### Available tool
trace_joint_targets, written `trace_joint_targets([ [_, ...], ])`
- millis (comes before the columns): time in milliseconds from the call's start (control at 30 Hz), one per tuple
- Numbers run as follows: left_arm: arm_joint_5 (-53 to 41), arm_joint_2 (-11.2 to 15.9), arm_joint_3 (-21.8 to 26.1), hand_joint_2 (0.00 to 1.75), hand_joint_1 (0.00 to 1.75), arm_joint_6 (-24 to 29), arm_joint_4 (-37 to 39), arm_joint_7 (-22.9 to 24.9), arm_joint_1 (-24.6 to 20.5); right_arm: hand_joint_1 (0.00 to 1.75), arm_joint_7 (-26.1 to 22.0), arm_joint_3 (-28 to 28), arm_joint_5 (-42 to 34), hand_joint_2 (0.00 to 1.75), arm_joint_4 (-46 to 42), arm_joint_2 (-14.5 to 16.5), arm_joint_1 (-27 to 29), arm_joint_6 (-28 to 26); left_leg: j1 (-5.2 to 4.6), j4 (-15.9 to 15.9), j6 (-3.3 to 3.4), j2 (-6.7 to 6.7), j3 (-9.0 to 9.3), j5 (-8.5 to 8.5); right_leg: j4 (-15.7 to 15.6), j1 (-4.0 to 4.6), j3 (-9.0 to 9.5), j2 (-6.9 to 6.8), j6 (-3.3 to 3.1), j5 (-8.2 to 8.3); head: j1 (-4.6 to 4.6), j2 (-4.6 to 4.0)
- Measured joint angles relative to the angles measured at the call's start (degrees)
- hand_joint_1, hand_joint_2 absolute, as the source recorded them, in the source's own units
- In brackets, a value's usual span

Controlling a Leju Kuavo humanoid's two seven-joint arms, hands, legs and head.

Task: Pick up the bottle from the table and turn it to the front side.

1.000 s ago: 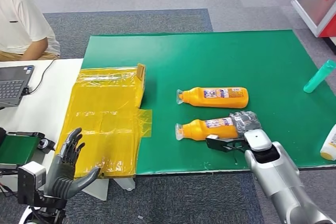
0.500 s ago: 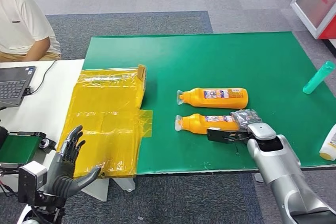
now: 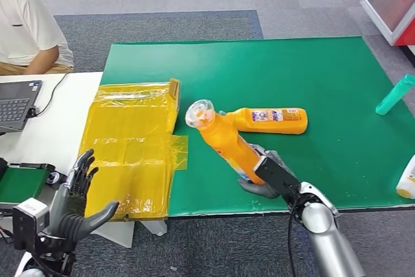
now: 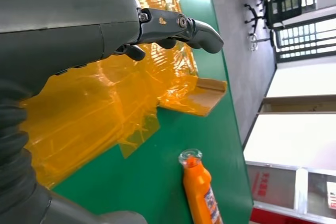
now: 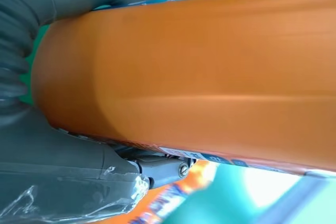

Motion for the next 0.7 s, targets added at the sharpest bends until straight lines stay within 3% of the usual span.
trace_joint_targets([
  [267,8.1,-0.3,-2.5,1.75,0.00,0.6,-1.0,1.9,-2.5,1.75,-5.7,2.0,-5.5,1.75,-11.8,4.6,5.6,-2.5,0.01,0.0,-0.02,0.00,-0.04,0.00,0.0,0.01,-0.06,0.00,-0.01,-0.02,0.00,-0.01],
  [500,11.5,-0.3,-7.5,1.75,0.00,0.4,-1.5,1.5,-5.8,1.75,-8.6,5.3,0.1,1.75,-17.1,6.9,6.2,-11.2,-0.01,0.0,0.02,0.00,-0.09,0.05,0.0,0.00,-0.09,-0.01,0.00,0.02,0.01,0.00],
  [700,9.9,-0.2,-16.6,1.75,0.00,-0.4,-1.9,4.6,-11.9,1.75,-7.4,7.0,5.5,1.75,-18.9,8.4,4.2,-20.1,-0.01,0.0,0.00,0.00,-0.09,0.09,0.0,0.00,-0.07,0.00,0.02,0.09,0.01,-0.01],
])
